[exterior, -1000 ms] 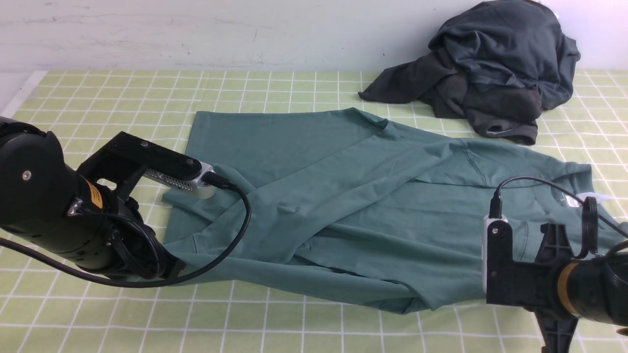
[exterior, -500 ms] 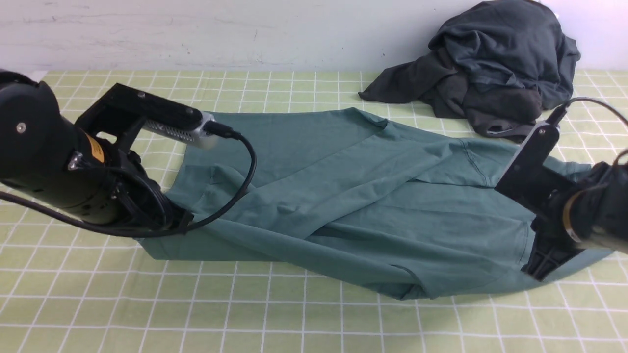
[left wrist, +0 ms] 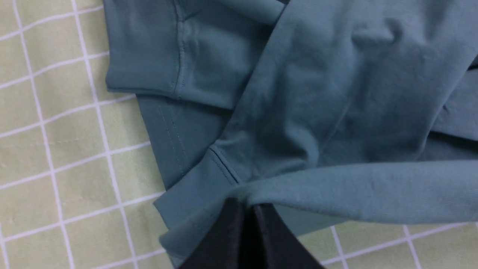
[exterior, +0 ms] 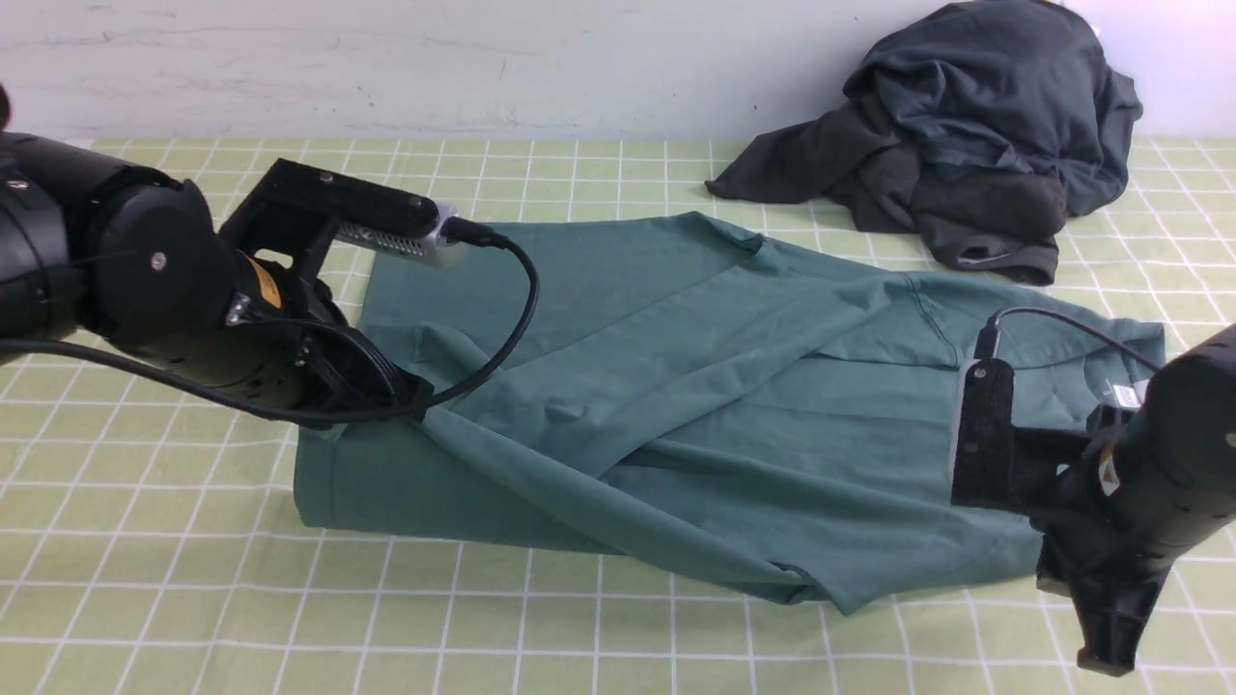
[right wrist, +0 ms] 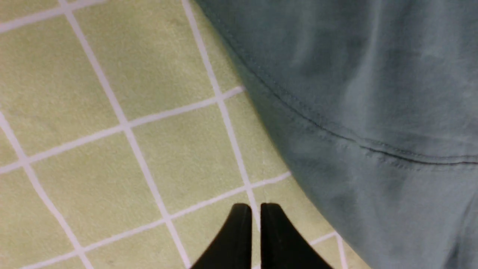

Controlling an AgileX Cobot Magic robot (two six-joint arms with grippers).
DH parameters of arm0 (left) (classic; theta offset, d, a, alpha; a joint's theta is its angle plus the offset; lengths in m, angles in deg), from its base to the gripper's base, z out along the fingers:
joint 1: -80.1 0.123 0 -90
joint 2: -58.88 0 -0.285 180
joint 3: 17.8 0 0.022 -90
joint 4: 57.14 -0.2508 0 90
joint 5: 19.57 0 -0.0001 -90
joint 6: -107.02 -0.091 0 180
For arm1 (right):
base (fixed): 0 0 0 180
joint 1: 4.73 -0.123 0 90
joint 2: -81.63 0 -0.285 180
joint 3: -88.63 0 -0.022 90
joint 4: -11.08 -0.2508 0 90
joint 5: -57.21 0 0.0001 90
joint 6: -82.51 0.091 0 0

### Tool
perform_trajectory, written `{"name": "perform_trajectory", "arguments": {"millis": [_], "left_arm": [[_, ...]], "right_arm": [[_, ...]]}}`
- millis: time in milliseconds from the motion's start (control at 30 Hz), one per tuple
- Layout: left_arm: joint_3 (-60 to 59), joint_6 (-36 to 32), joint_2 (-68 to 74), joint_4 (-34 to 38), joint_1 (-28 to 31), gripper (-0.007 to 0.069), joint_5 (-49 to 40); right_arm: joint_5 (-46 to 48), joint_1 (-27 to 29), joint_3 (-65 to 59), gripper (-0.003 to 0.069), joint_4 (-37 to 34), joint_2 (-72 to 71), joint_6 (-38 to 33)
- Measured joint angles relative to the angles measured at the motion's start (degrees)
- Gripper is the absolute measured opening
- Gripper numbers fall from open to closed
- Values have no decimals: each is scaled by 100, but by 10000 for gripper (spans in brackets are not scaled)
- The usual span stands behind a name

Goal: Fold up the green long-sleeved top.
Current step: Use both arms simultaneously to clamp the lower edge of the clothing fabric

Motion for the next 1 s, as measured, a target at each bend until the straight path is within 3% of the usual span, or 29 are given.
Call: {"name": "perform_trajectory", "arguments": {"millis": [133, 333, 633, 900, 1000], "left_arm": [[34, 96, 64, -44, 98, -1, 57], [35, 433, 64, -44, 458, -1, 247], [35, 596, 64, 21, 566, -1, 337], [35, 600, 64, -71, 571, -1, 337], [35, 600, 64, -88, 571, -1, 337]], "right_arm": [[-155, 0, 0, 143, 604, 34, 297], [-256, 0, 5, 209, 922, 450, 357], [-931, 0, 5, 217, 1521, 837, 517], [-1529, 50, 5, 221, 2558, 866, 2156], [-1612, 56, 5, 169, 2698, 873, 2425]]}}
